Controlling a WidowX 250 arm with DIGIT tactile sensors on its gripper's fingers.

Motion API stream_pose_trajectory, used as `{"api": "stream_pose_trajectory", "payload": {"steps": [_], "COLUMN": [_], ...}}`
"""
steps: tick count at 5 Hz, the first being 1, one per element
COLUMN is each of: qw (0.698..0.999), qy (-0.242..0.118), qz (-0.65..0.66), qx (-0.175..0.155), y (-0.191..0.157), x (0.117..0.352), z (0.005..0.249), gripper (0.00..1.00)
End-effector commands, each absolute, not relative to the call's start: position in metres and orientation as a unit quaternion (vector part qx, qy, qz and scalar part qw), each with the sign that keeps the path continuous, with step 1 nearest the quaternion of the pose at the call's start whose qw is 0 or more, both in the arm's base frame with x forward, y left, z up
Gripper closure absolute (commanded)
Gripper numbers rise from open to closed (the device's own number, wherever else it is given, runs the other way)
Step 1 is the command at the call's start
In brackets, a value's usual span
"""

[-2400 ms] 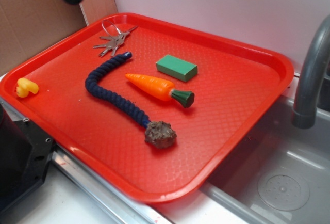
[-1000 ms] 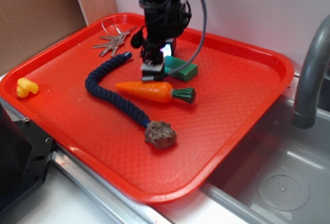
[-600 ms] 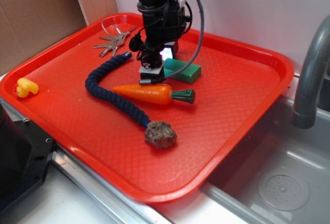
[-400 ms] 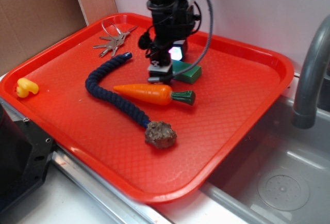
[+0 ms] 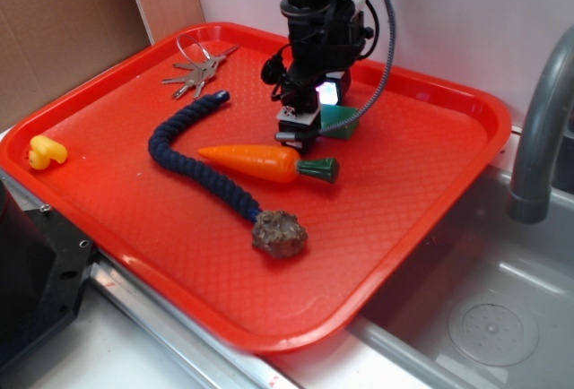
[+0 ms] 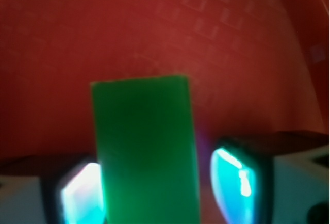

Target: Grab the green block.

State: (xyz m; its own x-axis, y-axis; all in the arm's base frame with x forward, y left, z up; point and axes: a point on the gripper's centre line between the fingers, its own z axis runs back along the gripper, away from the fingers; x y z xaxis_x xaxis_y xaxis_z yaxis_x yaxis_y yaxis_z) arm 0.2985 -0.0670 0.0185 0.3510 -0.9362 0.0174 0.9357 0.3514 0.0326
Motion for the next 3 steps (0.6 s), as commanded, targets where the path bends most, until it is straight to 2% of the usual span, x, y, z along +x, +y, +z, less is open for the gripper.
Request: {"api": "stream_pose_trajectory", "payload": {"steps": [1,2,3], "qw": [0.861,0.918,0.960], "qy": [-0.017,0.000,-0.036], "qz": [-0.506,-0.395,-0.278], "qx": [-0.050,-0.026,0.004], "y": [-0.071,-0.027,0.014], "x": [0.272,0.249,0.215], "z": [0.042,0.087,0.135], "gripper": [1.00,1.00,1.00]}}
